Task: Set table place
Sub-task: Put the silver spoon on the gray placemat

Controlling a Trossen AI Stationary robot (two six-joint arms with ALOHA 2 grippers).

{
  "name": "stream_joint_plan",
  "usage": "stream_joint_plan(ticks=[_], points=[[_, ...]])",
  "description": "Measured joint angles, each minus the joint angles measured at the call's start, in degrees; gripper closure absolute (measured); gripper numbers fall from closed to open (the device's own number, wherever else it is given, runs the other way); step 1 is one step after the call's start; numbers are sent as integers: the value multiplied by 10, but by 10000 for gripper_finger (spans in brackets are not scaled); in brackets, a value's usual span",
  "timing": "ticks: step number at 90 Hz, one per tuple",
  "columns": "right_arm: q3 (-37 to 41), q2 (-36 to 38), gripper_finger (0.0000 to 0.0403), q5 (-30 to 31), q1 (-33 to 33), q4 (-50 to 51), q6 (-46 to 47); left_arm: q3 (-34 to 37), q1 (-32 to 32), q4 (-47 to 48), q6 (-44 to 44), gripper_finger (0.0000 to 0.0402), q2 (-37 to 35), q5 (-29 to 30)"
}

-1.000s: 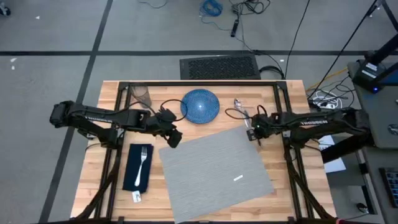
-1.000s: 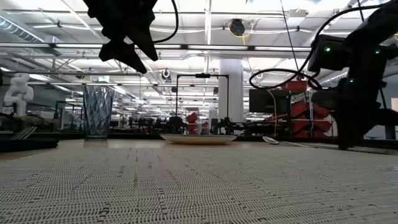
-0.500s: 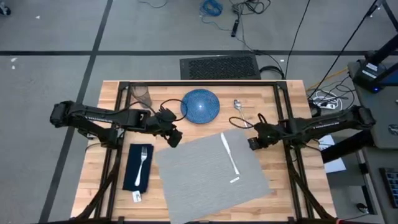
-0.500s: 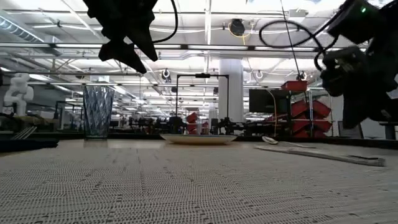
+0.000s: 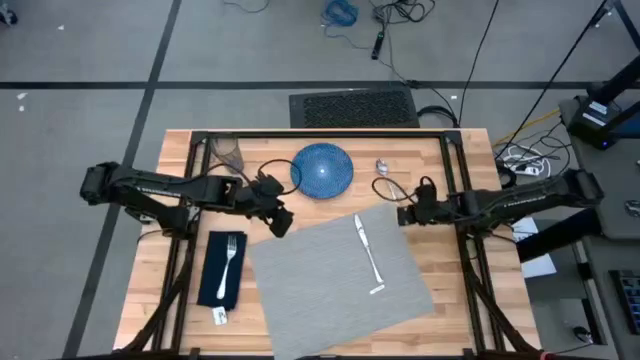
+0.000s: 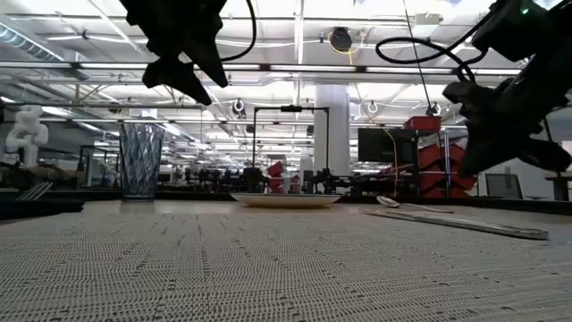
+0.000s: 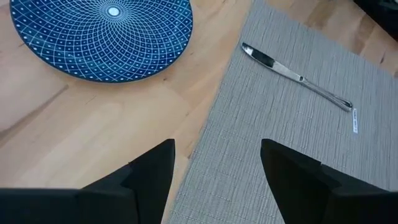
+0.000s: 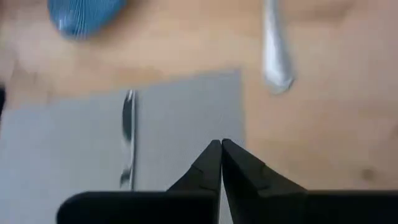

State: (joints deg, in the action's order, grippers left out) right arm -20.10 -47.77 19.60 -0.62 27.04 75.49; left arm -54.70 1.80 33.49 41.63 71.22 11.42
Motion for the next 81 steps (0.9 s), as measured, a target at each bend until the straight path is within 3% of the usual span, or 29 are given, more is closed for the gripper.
stream_joint_plan(ticks=[17, 32, 47, 62, 81], points=[[-1, 0, 382, -84, 124, -48, -118, 0, 0, 0, 0, 178, 0, 3], [-1, -25, 323, -162, 248, -111, -195, 0, 0, 0, 0, 178, 0, 7], [-12, -94, 258, -253, 341, -150, -249, 0, 0, 0, 0, 178, 0, 8], [-85, -189, 221, -260, 371, -138, -329, 0, 0, 0, 1, 178, 0, 8], [-199, -310, 224, -228, 394, -25, -448, 0, 0, 0, 11, 178, 0, 8]])
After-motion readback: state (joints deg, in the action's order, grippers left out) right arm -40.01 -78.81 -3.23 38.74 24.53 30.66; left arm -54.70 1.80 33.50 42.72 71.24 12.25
